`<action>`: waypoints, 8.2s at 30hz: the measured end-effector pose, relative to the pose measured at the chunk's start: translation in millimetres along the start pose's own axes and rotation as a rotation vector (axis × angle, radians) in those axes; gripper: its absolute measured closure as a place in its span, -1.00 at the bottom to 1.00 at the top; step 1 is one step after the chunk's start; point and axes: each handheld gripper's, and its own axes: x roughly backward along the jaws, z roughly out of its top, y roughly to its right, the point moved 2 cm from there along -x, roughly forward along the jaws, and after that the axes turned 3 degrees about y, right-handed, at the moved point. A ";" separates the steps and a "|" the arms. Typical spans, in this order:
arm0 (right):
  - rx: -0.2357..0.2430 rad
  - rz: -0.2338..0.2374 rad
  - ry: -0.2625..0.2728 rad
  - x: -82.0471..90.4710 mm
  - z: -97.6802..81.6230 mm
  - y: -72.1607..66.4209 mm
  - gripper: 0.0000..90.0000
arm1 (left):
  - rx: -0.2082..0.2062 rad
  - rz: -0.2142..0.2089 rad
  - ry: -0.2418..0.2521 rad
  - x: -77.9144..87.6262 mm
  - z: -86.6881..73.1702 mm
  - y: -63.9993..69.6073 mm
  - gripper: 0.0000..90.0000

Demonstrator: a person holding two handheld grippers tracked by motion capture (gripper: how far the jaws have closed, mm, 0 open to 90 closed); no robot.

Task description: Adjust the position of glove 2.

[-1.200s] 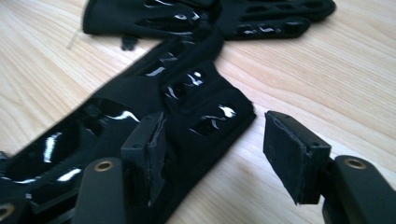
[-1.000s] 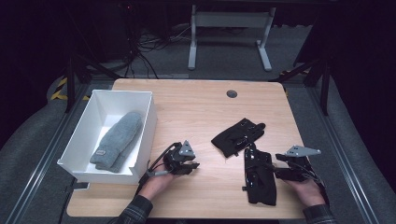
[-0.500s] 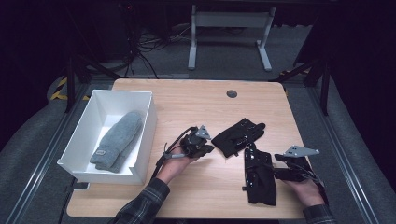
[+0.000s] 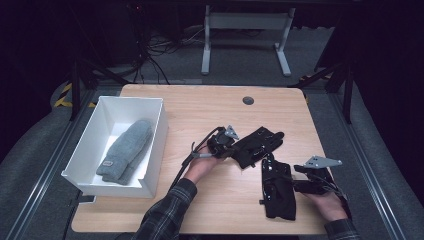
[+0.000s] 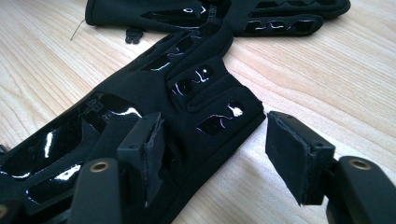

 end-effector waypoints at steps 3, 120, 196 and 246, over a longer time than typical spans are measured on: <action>0.001 0.000 0.000 0.0 0.0 0.0 -0.16 | 0.007 0.003 -0.028 -7.8 -6.7 -2.1 1.00; 0.090 0.209 -0.063 -20.7 14.4 -33.0 1.00 | 0.188 0.130 0.005 70.4 -70.1 35.3 0.43; 0.132 0.262 -0.082 -59.2 38.8 -61.2 1.00 | 0.338 -0.082 0.237 93.2 -14.1 24.4 0.95; 0.145 0.254 -0.030 -68.8 54.9 -69.9 0.99 | 0.263 -0.138 0.057 18.2 -15.3 59.1 0.89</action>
